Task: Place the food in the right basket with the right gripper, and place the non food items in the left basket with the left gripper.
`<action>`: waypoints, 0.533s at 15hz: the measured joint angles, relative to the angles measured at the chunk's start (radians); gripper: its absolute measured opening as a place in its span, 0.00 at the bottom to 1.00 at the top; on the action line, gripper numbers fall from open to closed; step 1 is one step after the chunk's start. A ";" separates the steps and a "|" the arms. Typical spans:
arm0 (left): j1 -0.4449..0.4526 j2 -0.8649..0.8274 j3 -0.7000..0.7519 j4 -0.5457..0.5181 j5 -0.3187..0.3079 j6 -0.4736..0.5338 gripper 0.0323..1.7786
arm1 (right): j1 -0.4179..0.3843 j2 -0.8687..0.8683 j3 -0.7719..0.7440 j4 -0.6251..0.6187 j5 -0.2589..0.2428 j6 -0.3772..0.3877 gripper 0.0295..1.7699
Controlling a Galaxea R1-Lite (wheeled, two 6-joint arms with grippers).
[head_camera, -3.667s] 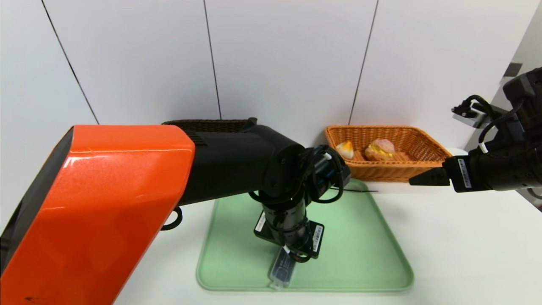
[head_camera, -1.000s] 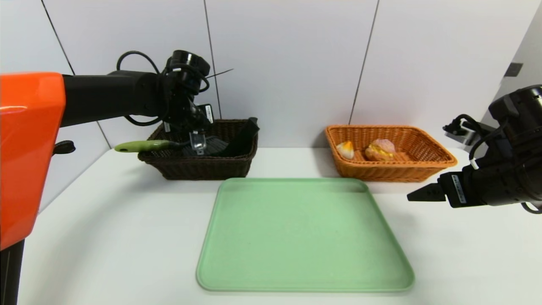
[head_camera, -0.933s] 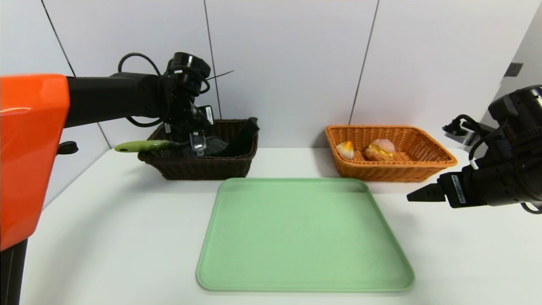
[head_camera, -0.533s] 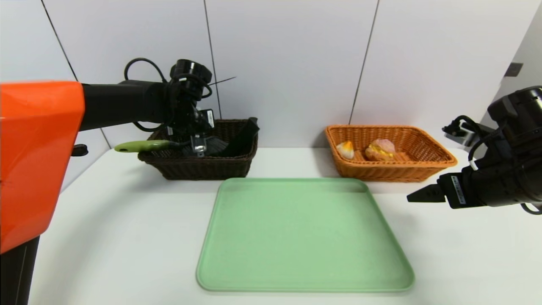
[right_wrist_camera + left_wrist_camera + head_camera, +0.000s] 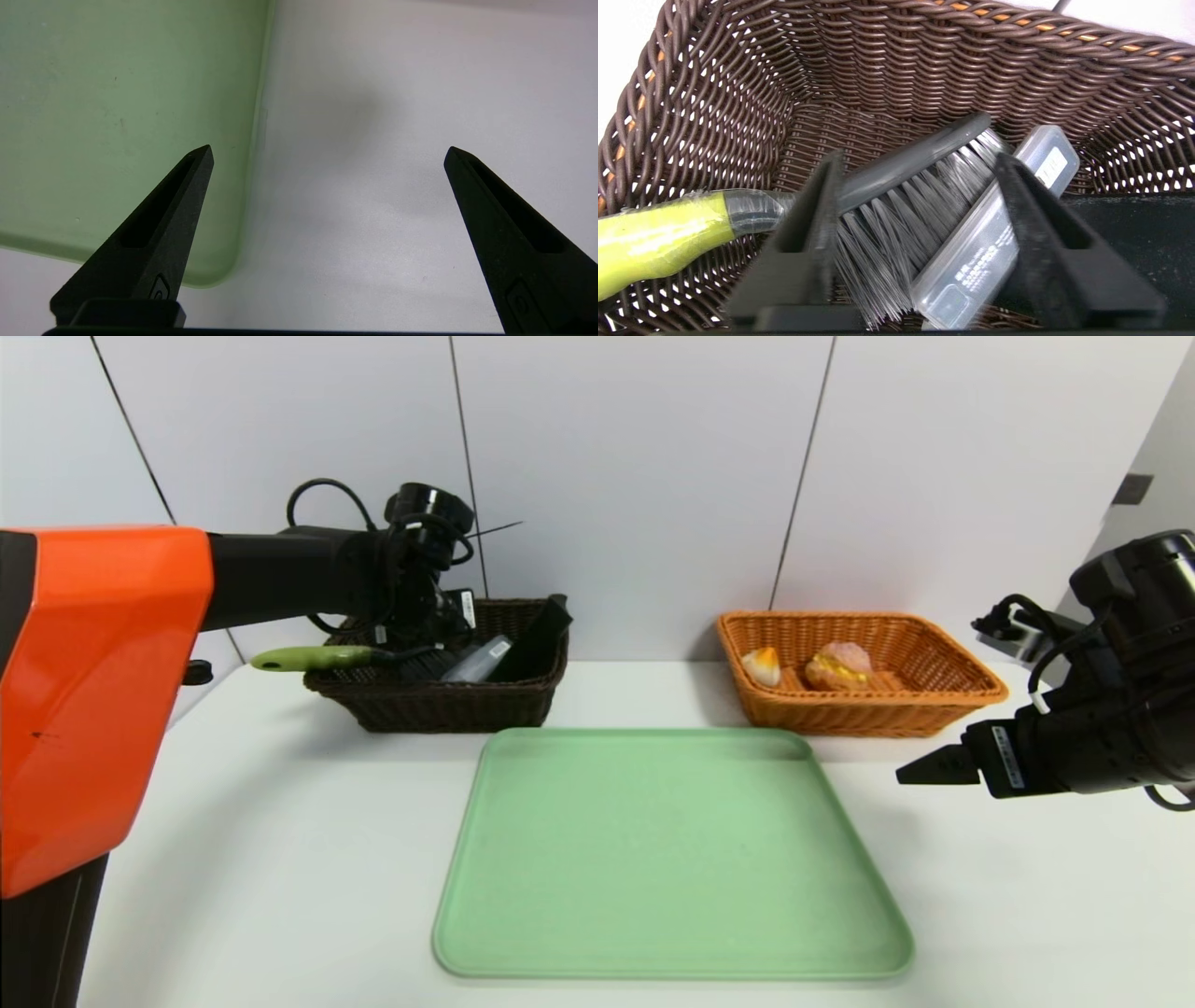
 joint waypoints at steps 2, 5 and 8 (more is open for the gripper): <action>0.000 -0.019 0.000 0.000 0.000 0.006 0.72 | 0.000 0.000 0.000 0.000 -0.001 0.000 0.97; -0.001 -0.097 0.000 0.000 0.000 0.103 0.80 | 0.000 -0.006 -0.005 -0.022 -0.005 -0.003 0.97; -0.012 -0.219 0.009 0.017 -0.007 0.221 0.85 | 0.000 -0.022 0.008 -0.105 -0.009 -0.004 0.97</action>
